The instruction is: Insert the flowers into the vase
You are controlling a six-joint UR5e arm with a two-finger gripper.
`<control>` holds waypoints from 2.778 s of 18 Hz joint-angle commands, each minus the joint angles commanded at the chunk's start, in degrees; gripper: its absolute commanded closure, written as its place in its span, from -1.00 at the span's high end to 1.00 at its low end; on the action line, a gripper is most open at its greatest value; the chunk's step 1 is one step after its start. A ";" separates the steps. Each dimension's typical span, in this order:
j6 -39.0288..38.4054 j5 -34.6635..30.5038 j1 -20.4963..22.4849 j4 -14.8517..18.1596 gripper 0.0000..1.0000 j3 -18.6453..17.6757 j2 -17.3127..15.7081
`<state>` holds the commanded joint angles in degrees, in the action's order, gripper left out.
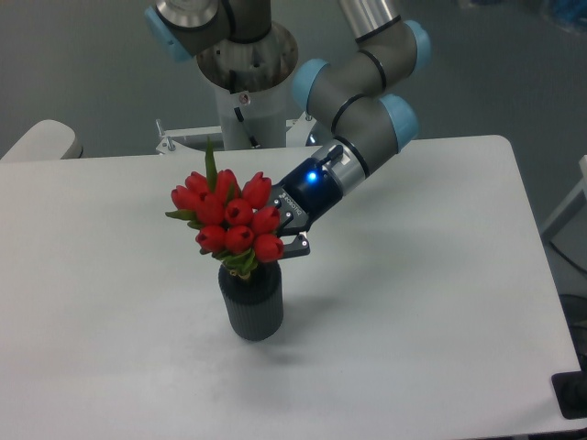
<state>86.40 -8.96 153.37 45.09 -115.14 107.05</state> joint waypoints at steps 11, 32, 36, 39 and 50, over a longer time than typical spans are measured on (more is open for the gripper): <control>-0.09 0.00 0.79 0.17 0.40 0.18 1.41; 0.00 -0.79 1.93 -0.44 0.97 0.18 0.62; 0.09 -8.95 3.08 -0.53 0.98 0.53 -1.31; 0.00 -9.49 4.12 -0.53 0.99 0.62 -2.01; -8.16 -33.28 6.24 0.09 1.00 16.06 -2.81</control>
<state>78.24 -42.24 159.61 45.17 -99.08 104.24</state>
